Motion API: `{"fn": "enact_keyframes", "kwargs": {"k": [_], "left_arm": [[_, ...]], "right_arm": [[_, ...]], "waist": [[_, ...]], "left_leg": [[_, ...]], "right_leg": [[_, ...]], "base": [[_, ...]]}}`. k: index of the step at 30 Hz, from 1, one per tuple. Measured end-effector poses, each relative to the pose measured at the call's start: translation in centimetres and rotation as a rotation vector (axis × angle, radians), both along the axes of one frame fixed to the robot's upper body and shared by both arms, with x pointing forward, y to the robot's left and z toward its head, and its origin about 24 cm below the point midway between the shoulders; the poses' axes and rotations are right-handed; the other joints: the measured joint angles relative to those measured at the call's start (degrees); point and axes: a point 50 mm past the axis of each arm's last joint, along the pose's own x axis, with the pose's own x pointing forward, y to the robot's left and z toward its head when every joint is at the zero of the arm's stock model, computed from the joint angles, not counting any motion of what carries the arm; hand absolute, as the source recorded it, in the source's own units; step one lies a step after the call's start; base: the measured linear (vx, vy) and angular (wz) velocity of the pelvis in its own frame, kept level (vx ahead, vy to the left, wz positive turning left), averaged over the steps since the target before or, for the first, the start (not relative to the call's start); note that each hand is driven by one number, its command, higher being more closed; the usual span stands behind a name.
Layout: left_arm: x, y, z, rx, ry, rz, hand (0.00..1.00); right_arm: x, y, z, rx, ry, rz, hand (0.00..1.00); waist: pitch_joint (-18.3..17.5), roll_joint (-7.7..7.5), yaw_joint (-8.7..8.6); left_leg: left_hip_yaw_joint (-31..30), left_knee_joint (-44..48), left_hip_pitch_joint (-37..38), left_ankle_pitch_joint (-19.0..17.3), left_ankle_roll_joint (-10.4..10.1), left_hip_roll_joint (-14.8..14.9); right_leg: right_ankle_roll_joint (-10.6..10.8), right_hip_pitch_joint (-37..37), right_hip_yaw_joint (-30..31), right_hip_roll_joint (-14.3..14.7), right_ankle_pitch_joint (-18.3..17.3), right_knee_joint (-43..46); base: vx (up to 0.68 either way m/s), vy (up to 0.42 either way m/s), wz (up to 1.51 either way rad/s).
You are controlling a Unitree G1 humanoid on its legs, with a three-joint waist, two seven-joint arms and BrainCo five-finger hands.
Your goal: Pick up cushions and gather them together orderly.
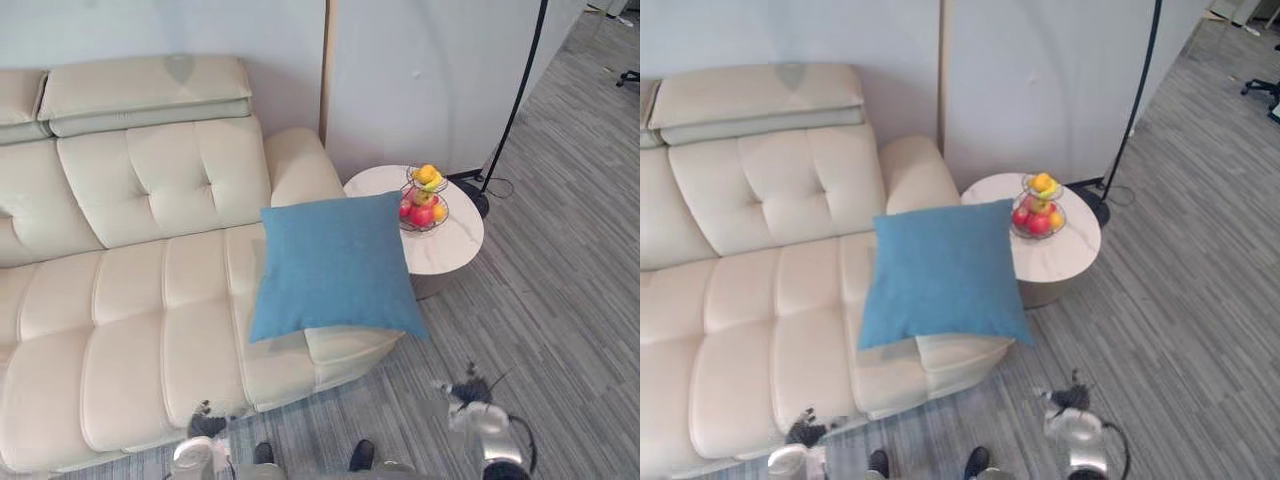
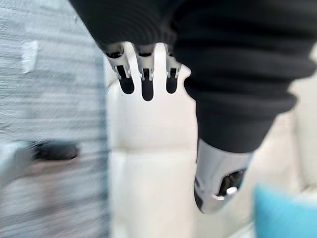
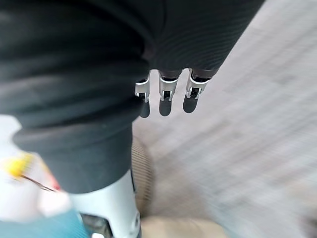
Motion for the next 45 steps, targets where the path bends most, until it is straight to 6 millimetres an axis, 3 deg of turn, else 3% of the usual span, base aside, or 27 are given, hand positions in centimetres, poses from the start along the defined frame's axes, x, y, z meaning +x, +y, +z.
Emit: {"fn": "enact_keyframes", "kwargs": {"k": [8, 14, 17, 20, 23, 29, 34, 35, 39, 45], "left_arm": [[3.0, 2.7, 3.8, 0.022, -0.243, 0.108, 0.0], [8.9, 2.6, 7.9, -0.021, -0.473, 0.138, 0.0], [13.6, 1.4, 11.5, -0.041, -0.625, 0.086, 0.0], [16.6, 0.1, 14.3, -0.056, -0.721, 0.051, 0.0], [19.0, -1.8, 15.9, -0.087, -0.755, 0.008, 0.0], [22.9, -6.7, 19.6, -0.143, -0.822, -0.126, 0.0], [24.6, -9.7, 22.1, -0.1, -0.845, -0.265, 0.0], [25.0, -10.2, 22.9, -0.072, -0.859, -0.299, 1.0], [25.8, -11.0, 25.1, -0.029, -0.901, -0.352, 1.0], [25.7, -11.5, 26.3, -0.015, -0.948, -0.36, 1.0]], "right_arm": [[4.0, -0.9, 4.2, -0.031, -0.196, -0.012, 0.0], [8.7, 0.6, 8.0, 0.004, -0.353, 0.036, 0.0], [12.5, 2.8, 12.1, 0.024, -0.499, 0.107, 0.0], [15.1, 4.3, 16.0, 0.026, -0.613, 0.15, 0.0], [16.7, 5.4, 18.7, 0.019, -0.678, 0.168, 0.0], [18.9, 6.6, 22.1, -0.009, -0.718, 0.169, 0.0], [19.8, 7.4, 24.4, -0.034, -0.76, 0.192, 0.0], [19.9, 7.8, 24.9, -0.036, -0.775, 0.201, 1.0], [20.0, 8.3, 25.8, -0.03, -0.816, 0.2, 1.0], [19.2, 8.2, 25.8, 0.004, -0.874, 0.191, 1.0]], "waist": [[-0.34, 0.69, 0.18], [0.94, 0.55, 1.24], [4.77, -0.03, 1.52], [7.94, 0.01, 1.84], [10.21, -0.07, 1.78], [14.23, -0.11, 1.04], [16.45, -0.16, 0.44], [17.01, -0.26, 0.39], [17.25, -0.31, 0.37], [17.48, -0.33, 0.61]], "left_leg": [[-0.64, 0.31, -1.34, 0.21, -0.26, -0.13], [-2.16, 1.57, -4.72, 0.28, -0.25, -0.49], [-3.25, 4.14, -8.34, 0.28, -0.24, -0.59], [-3.5, 5.32, -11.28, 0.28, -0.24, -0.44], [-3.62, 6.97, -14.25, 0.28, -0.24, -0.36], [-3.83, 8.95, -18.51, 0.31, -0.21, -0.22], [-3.65, 9.36, -21.07, 0.93, -0.21, 0.12], [-3.57, 9.35, -21.67, 1.04, -0.28, 0.32], [-3.15, 9.16, -24.05, 1.84, -0.45, 0.81], [-1.87, 9.11, -23.96, 2.05, -0.7, 1.12]], "right_leg": [[-0.01, -0.7, 0.27, 0.34, 0.59, -0.66], [-0.16, -2.69, -0.9, -0.16, 0.67, -0.64], [-0.17, -4.43, -1.03, -0.52, 0.67, -0.35], [-0.19, -6.88, -0.93, -0.56, 0.66, 0.22], [-0.72, -9.6, -0.97, -0.89, 0.31, 1.88], [-1.0, -13.83, -0.98, -1.25, 0.13, 3.9], [-1.23, -16.95, -0.57, -1.21, 0.02, 5.43], [-1.41, -17.76, -0.42, -1.17, 0.03, 5.71], [-1.8, -21.32, 0.33, -1.01, 0.22, 7.13], [-2.12, -22.59, 1.48, -1.09, 0.08, 8.69]], "base": [[0.08, 0.001, 0.05], [0.13, 0.008, 0.16], [0.0, 0.007, 0.22], [-0.05, -0.012, 0.05], [-0.05, -0.007, 0.01], [-0.05, -0.003, -0.01], [-0.05, -0.01, -0.05], [-0.06, -0.013, -0.04], [-0.06, -0.011, -0.09], [-0.04, 0.001, -0.1]]}}
